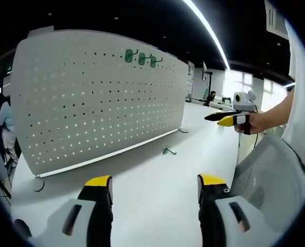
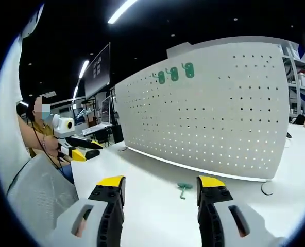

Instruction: Insert the hook assembly into the mounting plate slot until the hook locks in place.

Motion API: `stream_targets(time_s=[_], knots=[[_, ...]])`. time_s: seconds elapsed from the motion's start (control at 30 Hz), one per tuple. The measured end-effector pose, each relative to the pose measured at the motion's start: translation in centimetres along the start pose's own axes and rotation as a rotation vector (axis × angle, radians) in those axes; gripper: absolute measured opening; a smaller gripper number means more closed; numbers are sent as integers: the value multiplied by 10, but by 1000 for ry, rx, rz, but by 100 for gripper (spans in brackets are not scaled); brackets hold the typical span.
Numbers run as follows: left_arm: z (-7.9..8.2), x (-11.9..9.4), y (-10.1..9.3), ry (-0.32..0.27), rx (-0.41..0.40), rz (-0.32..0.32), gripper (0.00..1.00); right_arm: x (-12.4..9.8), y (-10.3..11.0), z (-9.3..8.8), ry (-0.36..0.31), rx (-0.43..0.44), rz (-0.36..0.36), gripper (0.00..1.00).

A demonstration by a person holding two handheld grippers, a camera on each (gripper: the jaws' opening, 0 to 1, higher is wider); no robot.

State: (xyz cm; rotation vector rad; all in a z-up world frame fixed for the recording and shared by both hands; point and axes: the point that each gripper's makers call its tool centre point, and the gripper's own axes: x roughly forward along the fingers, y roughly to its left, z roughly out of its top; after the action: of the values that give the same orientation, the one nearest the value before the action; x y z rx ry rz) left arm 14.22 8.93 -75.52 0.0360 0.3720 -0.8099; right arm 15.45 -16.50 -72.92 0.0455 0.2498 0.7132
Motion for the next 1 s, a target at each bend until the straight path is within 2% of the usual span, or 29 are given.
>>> stream_targets(time_s=[0.5,1.0], knots=[[-6,-1,0,4,-10,4,69,-4,1,-13,25,15,-3,54],[-6,-2,0,7,-14,4,69,-5,1,-14,26,20,-4,54]])
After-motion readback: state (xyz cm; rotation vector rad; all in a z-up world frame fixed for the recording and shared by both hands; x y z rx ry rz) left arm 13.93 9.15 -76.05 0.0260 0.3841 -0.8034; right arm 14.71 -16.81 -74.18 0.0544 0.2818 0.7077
